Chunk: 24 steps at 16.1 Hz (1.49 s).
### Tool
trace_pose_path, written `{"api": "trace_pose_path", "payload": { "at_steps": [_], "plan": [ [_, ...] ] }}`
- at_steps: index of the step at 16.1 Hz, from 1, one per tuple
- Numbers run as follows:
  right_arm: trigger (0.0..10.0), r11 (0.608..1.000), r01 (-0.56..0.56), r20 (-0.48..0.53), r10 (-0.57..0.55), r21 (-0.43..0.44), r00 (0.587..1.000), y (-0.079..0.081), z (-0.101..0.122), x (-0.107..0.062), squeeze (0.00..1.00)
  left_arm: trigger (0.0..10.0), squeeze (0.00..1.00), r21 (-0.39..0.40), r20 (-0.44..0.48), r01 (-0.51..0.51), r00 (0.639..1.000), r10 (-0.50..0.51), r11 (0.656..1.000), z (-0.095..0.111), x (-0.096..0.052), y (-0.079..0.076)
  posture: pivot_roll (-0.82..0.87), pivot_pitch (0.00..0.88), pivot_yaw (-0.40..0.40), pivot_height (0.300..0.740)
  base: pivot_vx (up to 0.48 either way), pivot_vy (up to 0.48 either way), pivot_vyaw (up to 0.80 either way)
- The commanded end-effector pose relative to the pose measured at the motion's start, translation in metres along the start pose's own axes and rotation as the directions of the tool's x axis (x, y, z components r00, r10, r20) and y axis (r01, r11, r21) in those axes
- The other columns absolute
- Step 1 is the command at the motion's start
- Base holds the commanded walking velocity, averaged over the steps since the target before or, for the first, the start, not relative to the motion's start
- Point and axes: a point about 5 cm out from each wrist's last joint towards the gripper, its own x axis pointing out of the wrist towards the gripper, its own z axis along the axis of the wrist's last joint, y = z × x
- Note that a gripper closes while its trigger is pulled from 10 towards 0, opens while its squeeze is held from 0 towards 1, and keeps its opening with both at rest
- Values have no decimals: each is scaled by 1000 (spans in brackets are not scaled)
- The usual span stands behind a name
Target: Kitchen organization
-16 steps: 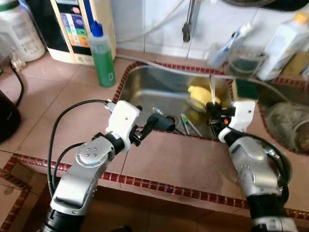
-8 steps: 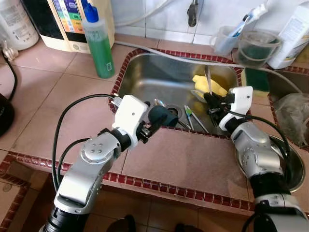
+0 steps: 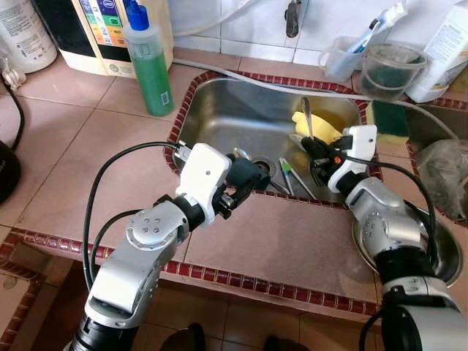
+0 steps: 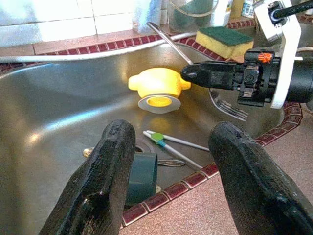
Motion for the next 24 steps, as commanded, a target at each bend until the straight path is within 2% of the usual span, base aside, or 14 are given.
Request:
{"api": "trace_pose_path", "payload": {
  "at_steps": [1,10,15,19,24],
  "plan": [
    [10000,1000,5,3,-5,18,1000,-4,1,-1,1000,10000,0,-4,9,16,1000,-16,1000,3,-1,-5,19,238,-13,740,0,0,0],
    [10000,1000,0,29,-1,29,1000,-8,7,0,1000,10000,0,-5,14,15,1000,-15,1000,4,0,-2,20,231,-13,740,0,0,0],
    [10000,999,-32,125,26,43,992,0,18,2,1000,10000,0,17,31,-21,999,20,1000,3,2,5,22,185,-22,740,0,0,0],
    [10000,997,-23,211,6,80,978,5,19,-4,1000,10000,0,35,34,-159,987,158,987,-12,2,30,22,127,-39,740,0,0,0],
    [10000,997,34,275,-54,75,960,11,24,-13,1000,10000,0,-39,34,-218,975,219,975,-27,-4,54,9,64,-44,740,0,0,0]
  ]
}}
